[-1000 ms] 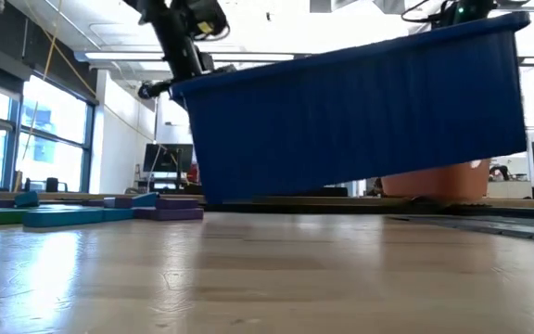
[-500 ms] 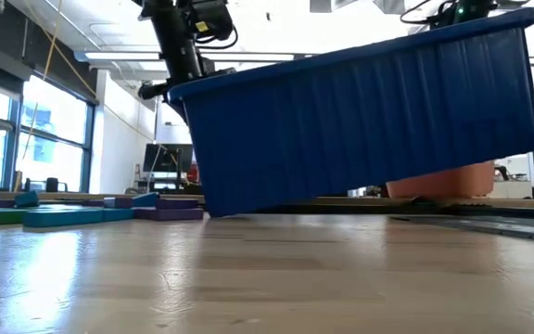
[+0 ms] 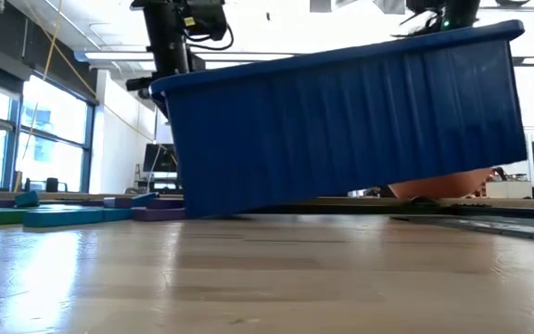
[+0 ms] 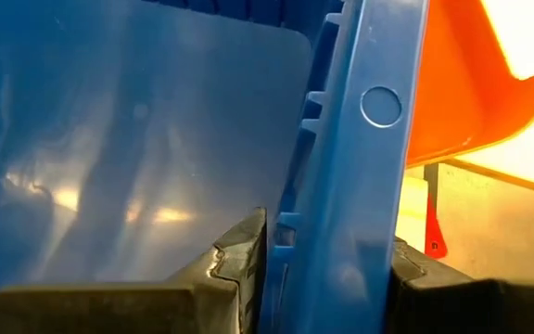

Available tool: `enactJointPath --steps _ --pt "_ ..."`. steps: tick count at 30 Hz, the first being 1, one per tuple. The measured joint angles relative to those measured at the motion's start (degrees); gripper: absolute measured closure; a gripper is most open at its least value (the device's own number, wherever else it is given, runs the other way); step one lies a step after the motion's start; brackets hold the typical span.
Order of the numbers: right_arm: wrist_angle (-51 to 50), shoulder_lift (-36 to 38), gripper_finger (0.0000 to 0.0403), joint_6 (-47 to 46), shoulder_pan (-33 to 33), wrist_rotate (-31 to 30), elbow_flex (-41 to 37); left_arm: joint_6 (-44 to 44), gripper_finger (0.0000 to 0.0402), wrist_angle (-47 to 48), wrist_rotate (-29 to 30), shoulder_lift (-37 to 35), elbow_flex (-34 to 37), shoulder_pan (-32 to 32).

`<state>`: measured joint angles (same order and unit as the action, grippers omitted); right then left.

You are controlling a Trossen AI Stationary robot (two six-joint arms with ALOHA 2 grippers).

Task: Sort blocks
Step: Adjust the blue bin

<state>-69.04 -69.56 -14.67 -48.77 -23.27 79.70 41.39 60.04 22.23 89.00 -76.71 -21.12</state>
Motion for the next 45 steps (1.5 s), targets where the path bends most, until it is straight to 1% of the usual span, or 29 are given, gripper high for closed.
enactJointPath --steps 10,16,24,28,31,37,40,45 --pt "2.41 -5.3 0.0293 -2.43 2.45 1.26 0.0 0.4 0.0264 7.15 2.66 -4.62 0.27 -0.55" --pt "5.17 -7.7 0.0293 -3.19 3.77 2.37 0.0 0.5 0.0254 10.79 5.3 -6.52 1.02 -0.55" --pt "6.15 -8.14 0.0293 -3.11 4.54 1.35 0.0 0.23 0.0251 6.37 6.26 -9.85 5.94 -0.5" --pt "5.32 -5.98 0.0293 -3.04 4.54 0.04 0.12 -1.29 0.0251 2.18 6.67 -11.11 6.09 -0.48" --pt "4.7 -5.18 0.0293 -3.09 4.54 -0.3 0.17 -2.06 0.0251 0.91 6.96 -11.31 6.08 -0.48" --pt "1.4 -5.17 0.0293 -3.35 4.5 -1.27 0.15 -2.02 0.0251 -1.53 6.59 -9.35 6.08 0.2" --pt "1.55 -5.44 0.0293 -3.34 4.13 -2.1 0.15 -2.39 0.025 -2.15 8.28 -8.27 6.1 0.2" --pt "2.56 -5.4 0.0293 -2.96 3.12 -2.83 0.15 -3.69 0.0249 -5.45 13.36 -7.95 7.65 0.24"
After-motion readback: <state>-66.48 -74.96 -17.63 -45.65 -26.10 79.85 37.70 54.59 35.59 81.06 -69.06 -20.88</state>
